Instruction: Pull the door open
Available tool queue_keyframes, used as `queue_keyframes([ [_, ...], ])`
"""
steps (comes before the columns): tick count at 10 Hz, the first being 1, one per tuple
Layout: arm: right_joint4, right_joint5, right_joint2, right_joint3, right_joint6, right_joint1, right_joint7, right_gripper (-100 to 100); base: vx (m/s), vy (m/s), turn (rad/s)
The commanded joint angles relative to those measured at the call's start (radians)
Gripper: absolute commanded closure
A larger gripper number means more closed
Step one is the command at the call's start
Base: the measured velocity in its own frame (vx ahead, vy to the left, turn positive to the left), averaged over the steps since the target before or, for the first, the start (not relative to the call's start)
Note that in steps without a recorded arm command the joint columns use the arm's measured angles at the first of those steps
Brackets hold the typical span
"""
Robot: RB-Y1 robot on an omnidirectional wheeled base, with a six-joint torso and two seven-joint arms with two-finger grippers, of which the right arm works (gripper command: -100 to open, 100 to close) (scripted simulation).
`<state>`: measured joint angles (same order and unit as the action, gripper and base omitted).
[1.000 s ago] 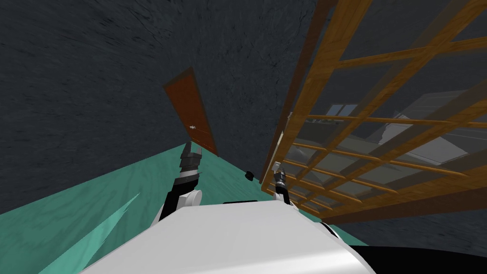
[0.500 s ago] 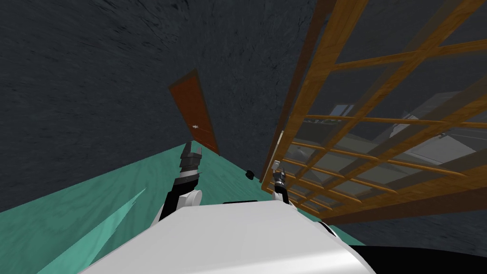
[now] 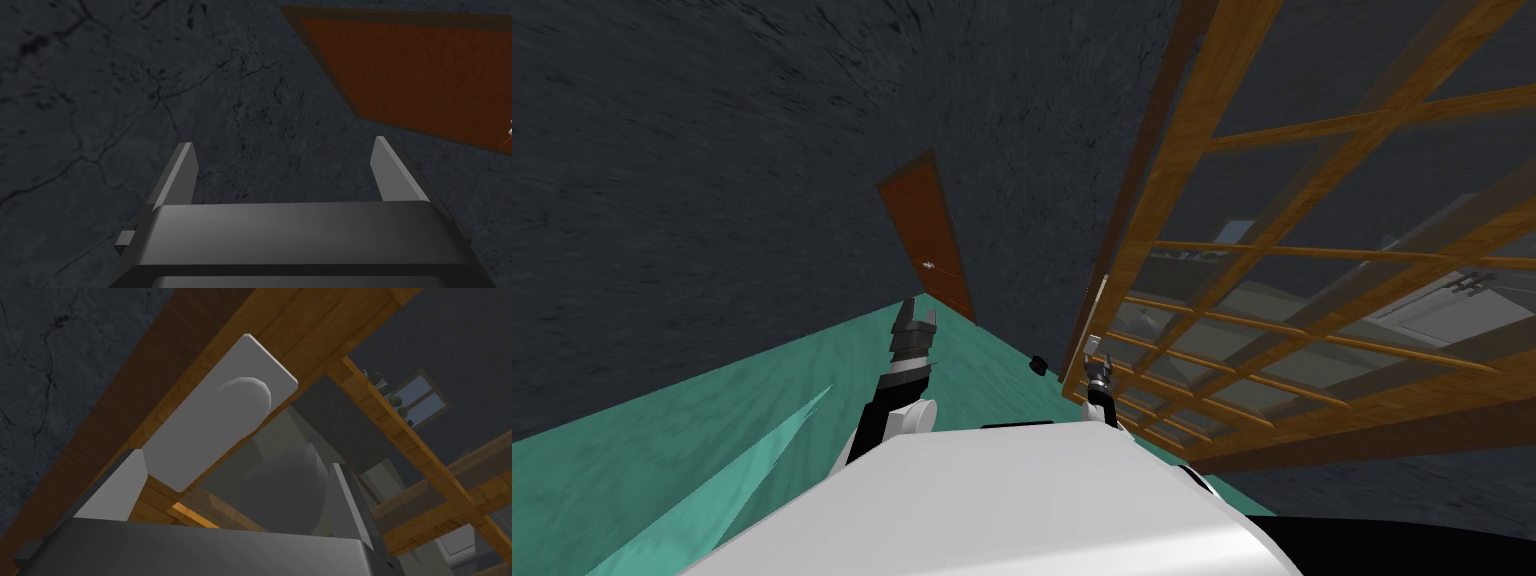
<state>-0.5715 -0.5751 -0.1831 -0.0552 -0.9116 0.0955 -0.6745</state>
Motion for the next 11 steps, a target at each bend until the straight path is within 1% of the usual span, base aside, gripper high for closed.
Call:
queue_keyframes([
  [1, -0.002, -0.009, 0.002, 0.003, -0.001, 0.0, -0.03, -100, -0.037, -0.009, 0.029],
  [2, -0.006, -0.027, 0.006, 0.01, -0.002, 0.001, -0.07, -100, -0.045, -0.015, 0.055],
  [3, -0.011, -0.045, 0.009, 0.016, -0.003, 0.001, -0.096, -100, -0.077, -0.011, 0.095],
  [4, -0.011, -0.045, 0.009, 0.016, -0.003, 0.001, -0.112, -100, -0.063, -0.008, 0.029],
  [5, -0.016, -0.063, 0.013, 0.022, -0.004, 0.002, -0.147, -100, -0.051, -0.011, 0.046],
  [6, -0.016, -0.063, 0.013, 0.022, -0.004, 0.002, -0.153, -100, -0.037, -0.007, 0.031],
  [7, -0.02, -0.08, 0.016, 0.028, -0.005, 0.002, -0.194, -100, -0.045, 0.002, 0.044],
  [8, -0.024, -0.097, 0.02, 0.034, -0.006, 0.003, -0.22, -100, -0.073, -0.005, 0.081],
  [9, -0.024, -0.097, 0.02, 0.034, -0.006, 0.003, -0.235, -100, -0.059, -0.012, 0.037],
  [11, -0.032, -0.128, 0.026, 0.045, -0.008, 0.003, -0.298, -100, -0.059, -0.01, 0.059],
])
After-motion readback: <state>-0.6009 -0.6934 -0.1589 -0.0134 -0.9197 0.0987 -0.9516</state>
